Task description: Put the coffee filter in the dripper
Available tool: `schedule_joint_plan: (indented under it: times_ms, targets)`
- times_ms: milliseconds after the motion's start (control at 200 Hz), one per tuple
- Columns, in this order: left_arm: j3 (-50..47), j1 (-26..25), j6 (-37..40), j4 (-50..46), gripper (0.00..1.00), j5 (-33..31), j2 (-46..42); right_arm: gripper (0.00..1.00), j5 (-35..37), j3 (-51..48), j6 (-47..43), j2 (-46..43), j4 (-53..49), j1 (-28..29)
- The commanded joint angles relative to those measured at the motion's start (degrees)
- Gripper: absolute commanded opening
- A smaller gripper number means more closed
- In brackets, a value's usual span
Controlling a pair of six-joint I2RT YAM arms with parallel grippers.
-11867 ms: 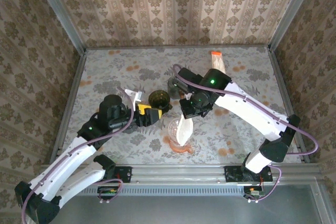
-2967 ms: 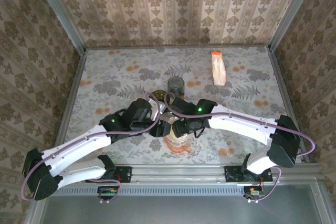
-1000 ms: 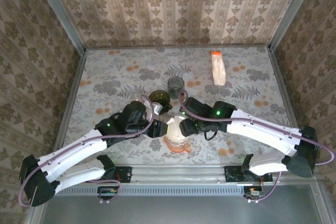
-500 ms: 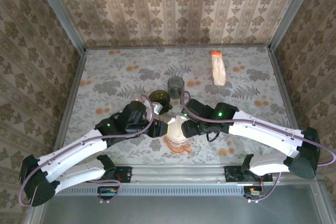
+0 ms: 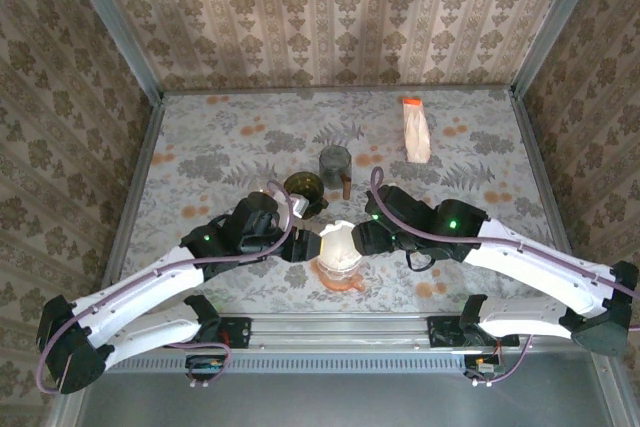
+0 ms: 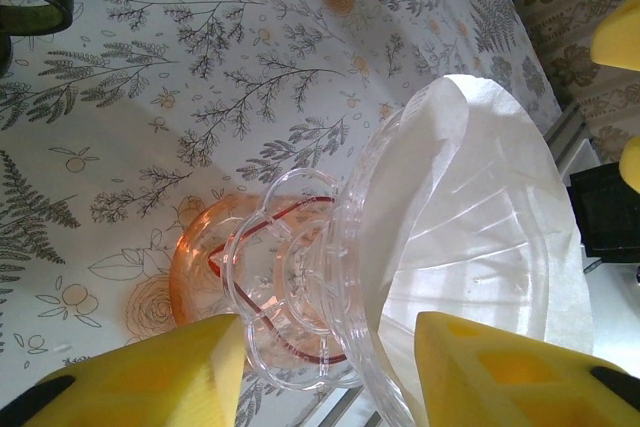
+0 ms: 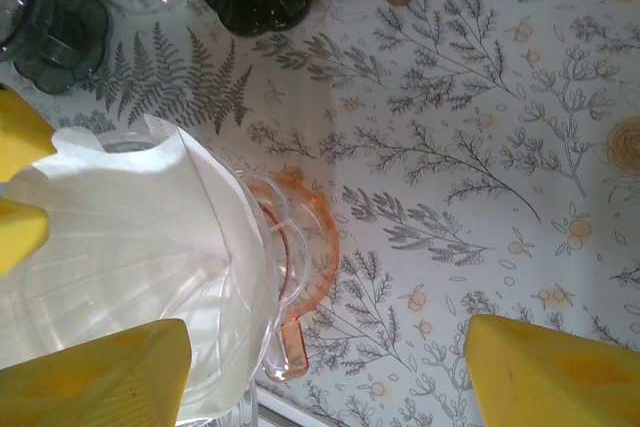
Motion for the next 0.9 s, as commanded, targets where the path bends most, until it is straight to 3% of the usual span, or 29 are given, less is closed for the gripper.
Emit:
schedule_joint_plan:
  times_ms: [0,320,555,895]
  targets:
    - [0.22,0.25,0.02,0.67,0.53,0.07,-0.78,0.75,2.57,0.72,-0.5,-0.96,0.35,-0.17]
    - [1.91,-0.04,0.29,0.5,0.63,-0.37,-2.12,0.75,4.14,0.51,-0.15,-2.62,0.49,-0.26]
    - [3.76,-0.37,0.64,-1.26,0.65,-1.72,-4.63,0.75,5.27,-0.07,0.16,-4.16,0.57,-0.26]
    - [-1.05,0.75,-2.77,-8.84,0.49,-6.7,-13.66,0.75,9.14,-8.38,4.77,-13.05,3.96,-0.26]
